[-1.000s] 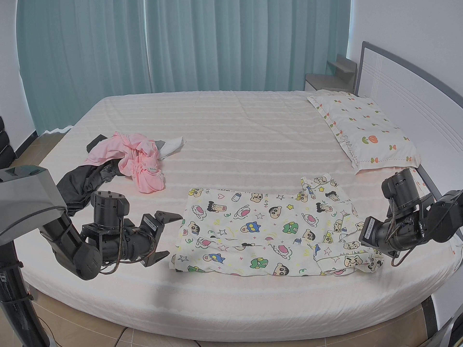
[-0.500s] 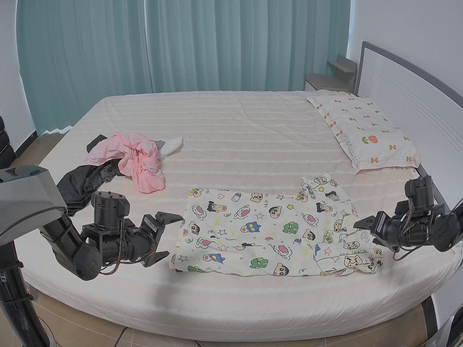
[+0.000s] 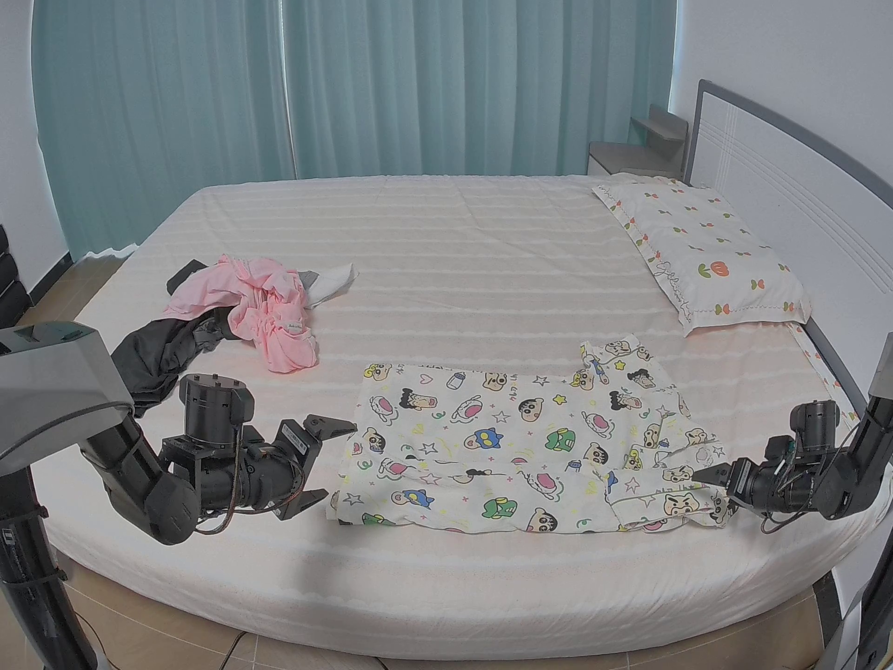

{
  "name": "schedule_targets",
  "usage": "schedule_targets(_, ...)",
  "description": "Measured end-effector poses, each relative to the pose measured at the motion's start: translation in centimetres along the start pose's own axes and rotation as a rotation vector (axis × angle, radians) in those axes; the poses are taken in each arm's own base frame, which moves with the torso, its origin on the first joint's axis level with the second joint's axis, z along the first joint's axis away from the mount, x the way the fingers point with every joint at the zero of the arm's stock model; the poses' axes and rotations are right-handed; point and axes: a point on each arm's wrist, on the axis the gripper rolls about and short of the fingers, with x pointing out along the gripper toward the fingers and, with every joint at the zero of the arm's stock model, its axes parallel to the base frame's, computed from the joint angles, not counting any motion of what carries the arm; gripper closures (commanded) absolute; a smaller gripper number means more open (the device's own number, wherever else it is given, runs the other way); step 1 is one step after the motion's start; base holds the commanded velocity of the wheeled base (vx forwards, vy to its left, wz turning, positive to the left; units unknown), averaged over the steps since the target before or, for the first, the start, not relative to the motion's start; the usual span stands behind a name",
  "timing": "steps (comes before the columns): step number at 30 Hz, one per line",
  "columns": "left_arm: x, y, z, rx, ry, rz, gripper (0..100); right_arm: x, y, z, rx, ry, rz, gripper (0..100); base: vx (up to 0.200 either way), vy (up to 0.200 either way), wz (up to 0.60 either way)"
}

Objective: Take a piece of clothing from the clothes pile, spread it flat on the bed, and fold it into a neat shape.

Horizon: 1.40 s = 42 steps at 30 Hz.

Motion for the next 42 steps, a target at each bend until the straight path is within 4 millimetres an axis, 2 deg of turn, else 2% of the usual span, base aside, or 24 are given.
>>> schedule_targets(6,0.0,0.1,0.0,-0.001,0.001,0.002,0,0.4,-0.3,-0.5,0.009,0.027,-0.007,0,0.000,0.000,0.00)
schedule_targets(21,0.1,0.1,-0.1,0.001,0.003,0.004,0,0.1,0.8,-1.0,-0.008,0.038,0.020,0,0.000,0.000,0.00)
schedule_targets(22,0.1,0.1,-0.1,0.001,0.003,0.004,0,0.1,0.9,-1.0,-0.011,0.040,0.021,100,0.000,0.000,0.00)
schedule_targets(31,0.1,0.1,-0.1,0.001,0.003,0.004,0,0.5,1.3,-0.7,0.014,0.012,0.041,100,0.000,0.000,0.00)
schedule_targets(42,0.1,0.1,-0.1,0.001,0.003,0.004,0,-0.4,1.6,-1.9,0.010,0.031,0.041,100,0.000,0.000,0.00)
